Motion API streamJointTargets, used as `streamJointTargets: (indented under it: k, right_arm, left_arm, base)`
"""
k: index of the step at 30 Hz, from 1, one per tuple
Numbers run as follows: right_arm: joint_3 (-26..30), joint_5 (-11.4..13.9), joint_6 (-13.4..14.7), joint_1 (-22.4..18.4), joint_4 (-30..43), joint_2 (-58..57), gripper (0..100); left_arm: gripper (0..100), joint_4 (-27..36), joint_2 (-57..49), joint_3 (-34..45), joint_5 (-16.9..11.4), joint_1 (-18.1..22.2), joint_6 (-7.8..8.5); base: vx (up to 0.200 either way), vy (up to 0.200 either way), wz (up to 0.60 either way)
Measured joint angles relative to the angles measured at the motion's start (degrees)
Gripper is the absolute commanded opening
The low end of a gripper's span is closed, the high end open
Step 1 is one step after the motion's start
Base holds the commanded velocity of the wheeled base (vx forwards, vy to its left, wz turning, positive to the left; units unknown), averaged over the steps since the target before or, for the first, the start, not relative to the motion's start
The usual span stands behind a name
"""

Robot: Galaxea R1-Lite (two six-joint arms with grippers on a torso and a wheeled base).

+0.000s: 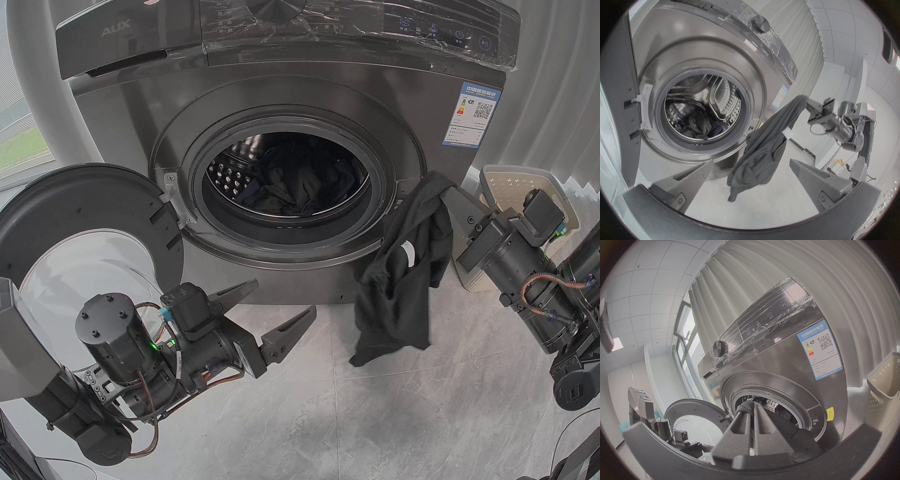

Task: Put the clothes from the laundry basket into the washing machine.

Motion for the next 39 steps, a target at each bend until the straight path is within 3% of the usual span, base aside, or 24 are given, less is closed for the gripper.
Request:
streamJointTargets:
  k: [32, 39]
  right_arm:
    - [-1.9, -0.4, 0.0, 1.9, 0.5, 0.2, 0]
    - [-1.9, -0.4, 0.0, 2.0, 0.5, 0.3, 0]
  left_arm:
    - [100, -0.1, 18.6, -7.5, -1.5, -3.4, 1.21]
    - [100, -0.1, 21.4, -11.6, -1.4, -3.0, 2.93]
  base:
    - [0.000, 0.000, 0.00]
    - [0.000, 0.000, 0.00]
